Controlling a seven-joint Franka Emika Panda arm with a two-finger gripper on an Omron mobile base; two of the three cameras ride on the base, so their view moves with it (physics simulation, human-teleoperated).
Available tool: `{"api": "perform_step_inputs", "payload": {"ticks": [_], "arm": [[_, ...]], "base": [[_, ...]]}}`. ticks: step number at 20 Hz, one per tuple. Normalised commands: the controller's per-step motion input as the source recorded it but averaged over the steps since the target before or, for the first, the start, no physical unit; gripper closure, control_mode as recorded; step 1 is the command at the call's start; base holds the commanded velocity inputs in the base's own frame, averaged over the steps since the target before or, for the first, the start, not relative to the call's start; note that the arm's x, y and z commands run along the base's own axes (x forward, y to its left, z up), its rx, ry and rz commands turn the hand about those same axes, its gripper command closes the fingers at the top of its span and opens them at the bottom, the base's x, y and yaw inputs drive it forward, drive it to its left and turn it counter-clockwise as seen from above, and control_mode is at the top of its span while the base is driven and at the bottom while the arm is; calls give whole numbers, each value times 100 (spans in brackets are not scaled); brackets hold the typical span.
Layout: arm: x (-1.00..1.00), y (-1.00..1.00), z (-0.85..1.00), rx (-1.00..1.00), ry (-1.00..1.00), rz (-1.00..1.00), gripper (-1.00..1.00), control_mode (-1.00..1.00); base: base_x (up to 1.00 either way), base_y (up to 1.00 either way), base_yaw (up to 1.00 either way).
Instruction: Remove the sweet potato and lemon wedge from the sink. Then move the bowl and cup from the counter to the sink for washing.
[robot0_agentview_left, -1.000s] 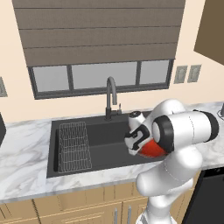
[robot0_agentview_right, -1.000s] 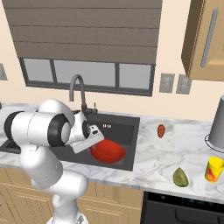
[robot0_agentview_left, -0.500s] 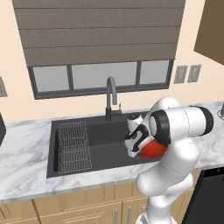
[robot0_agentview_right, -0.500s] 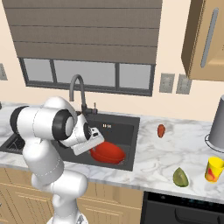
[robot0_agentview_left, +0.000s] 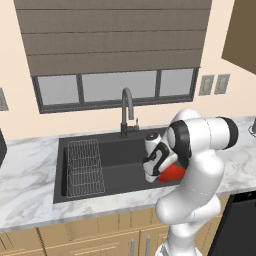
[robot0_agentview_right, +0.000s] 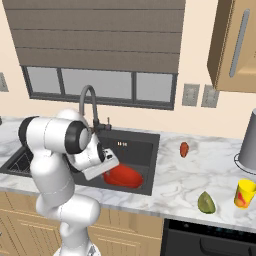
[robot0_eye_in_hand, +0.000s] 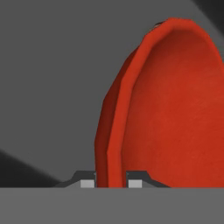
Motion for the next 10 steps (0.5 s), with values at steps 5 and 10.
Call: {"api": "perform_step_inputs", "payload": {"ticks": [5,10], "arm": [[5,5,-20,1,0,0,100,-100],[6,5,-20,1,0,0,100,-100]], "base": [[0,0,0],[0,0,0]]}}
